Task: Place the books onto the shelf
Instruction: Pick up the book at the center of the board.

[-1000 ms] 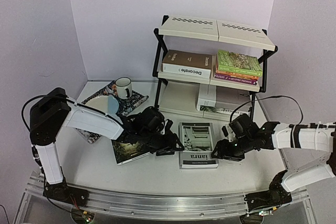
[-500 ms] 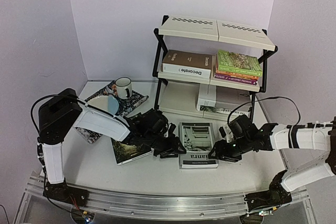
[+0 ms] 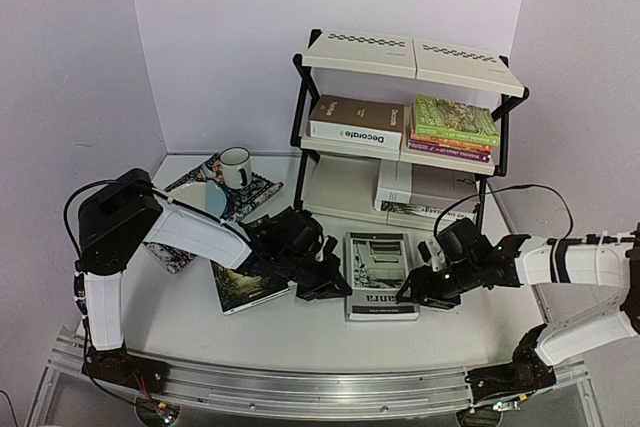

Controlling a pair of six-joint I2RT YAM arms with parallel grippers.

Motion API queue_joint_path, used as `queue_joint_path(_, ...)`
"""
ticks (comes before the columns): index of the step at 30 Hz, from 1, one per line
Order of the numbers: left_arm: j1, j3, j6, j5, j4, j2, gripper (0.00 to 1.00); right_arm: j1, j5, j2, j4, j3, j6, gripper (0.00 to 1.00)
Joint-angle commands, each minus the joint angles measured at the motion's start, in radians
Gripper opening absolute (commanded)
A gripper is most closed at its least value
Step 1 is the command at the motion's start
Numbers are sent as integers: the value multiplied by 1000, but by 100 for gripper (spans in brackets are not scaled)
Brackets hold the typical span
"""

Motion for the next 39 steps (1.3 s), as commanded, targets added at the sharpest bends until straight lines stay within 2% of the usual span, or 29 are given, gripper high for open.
queue_joint_path(1,-4,13,4,15,36,-71,0,1,44,-65,-54,22,-22,63)
queue_joint_path(8,36,-43,23,75,36,-197,0,1,84,-177,-187,118,-230,78)
queue_joint_path(13,92,-75,57,181,22,-273,0,1,38,-282,-191,185,-413,87)
queue_joint_path(17,140,-107,56,251,19,-323,0,1,26,-293,-184,246,-529,92)
queue_joint_path(20,181,-122,68,306,20,-363,0,1,71,-321,-86,245,-564,96)
queue_joint_path(24,233,-145,95,379,11,-403,0,1,18,-372,130,195,-690,98)
queue_joint_path(32,267,-129,126,564,-4,-410,0,1,-216,-367,184,217,-1270,98)
queue_joint_path(35,295,-114,126,617,-14,-412,0,1,-245,-365,157,219,-1522,98)
queue_joint_path(39,337,-89,133,690,-48,-421,0,2,-218,-354,129,224,-1760,98)
